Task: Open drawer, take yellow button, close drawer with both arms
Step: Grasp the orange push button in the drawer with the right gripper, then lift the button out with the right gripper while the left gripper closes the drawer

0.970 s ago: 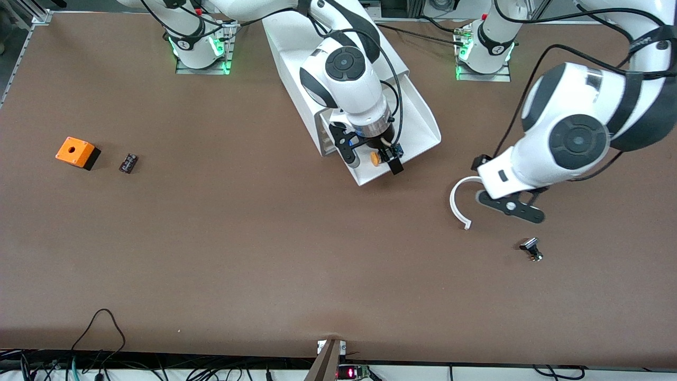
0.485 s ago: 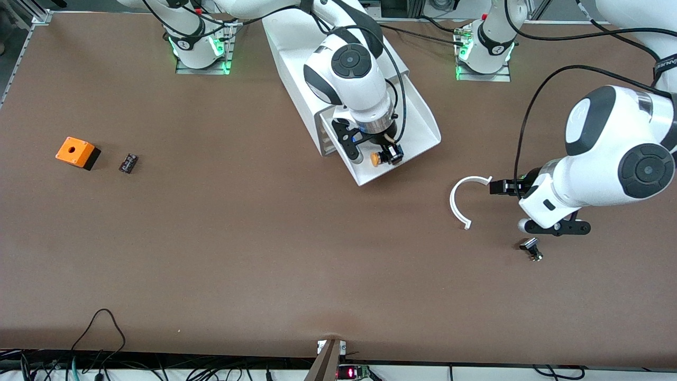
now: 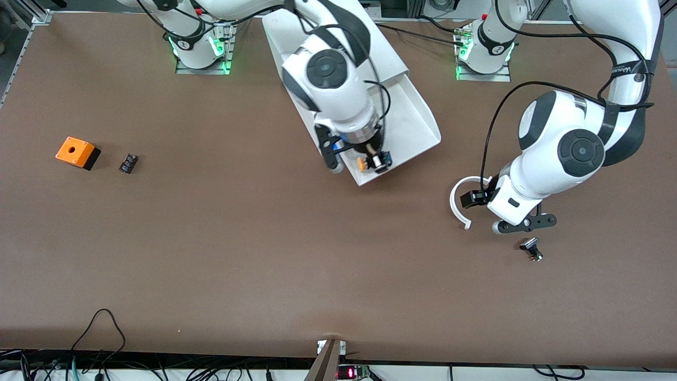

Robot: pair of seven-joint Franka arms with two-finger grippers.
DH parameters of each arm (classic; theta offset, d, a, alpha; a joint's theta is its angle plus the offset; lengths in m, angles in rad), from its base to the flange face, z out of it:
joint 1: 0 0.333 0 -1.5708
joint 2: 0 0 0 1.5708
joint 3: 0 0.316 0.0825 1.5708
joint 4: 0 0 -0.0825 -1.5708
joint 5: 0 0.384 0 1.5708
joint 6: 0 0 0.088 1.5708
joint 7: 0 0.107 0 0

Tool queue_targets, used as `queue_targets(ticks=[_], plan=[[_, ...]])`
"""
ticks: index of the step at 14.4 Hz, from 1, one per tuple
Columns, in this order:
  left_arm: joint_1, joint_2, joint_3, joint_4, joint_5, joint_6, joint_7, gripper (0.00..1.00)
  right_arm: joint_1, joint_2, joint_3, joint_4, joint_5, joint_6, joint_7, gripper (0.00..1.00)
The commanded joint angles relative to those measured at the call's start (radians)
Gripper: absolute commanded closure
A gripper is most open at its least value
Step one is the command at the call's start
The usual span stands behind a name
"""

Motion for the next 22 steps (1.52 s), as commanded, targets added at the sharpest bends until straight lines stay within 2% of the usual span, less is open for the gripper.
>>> queue_targets(ticks=[1, 4, 7, 11, 15, 19, 22], plan=[[0.004, -0.053, -0.011, -0.062, -0.013, 0.019, -0.045, 0.06, -0.070, -0.044, 0.010, 0.020, 0.062, -0.060, -0.125, 1.00], [-0.051, -0.048, -0.039, -0.101, -0.010, 0.064, -0.211, 0.07, -0.178, -0.089, 0.005, 0.014, 0.071, -0.217, -0.488, 1.00], [-0.129, -0.056, -0.042, -0.201, -0.002, 0.223, -0.388, 0.06, -0.251, -0.110, -0.012, 0.011, 0.052, -0.392, -0.876, 1.00], [-0.190, -0.055, -0.063, -0.220, -0.002, 0.237, -0.539, 0.06, -0.269, -0.137, -0.168, -0.044, 0.045, -0.473, -1.261, 1.00], [-0.200, -0.061, -0.152, -0.250, -0.005, 0.231, -0.647, 0.07, -0.269, -0.229, -0.314, -0.255, 0.043, -0.416, -1.614, 1.00], [-0.200, -0.061, -0.229, -0.275, -0.014, 0.181, -0.655, 0.06, -0.268, -0.369, -0.421, -0.628, 0.043, -0.154, -1.932, 1.00], [-0.194, -0.062, -0.277, -0.273, -0.019, 0.135, -0.655, 0.03, -0.269, -0.380, -0.484, -0.793, 0.045, 0.005, -2.081, 1.00]])
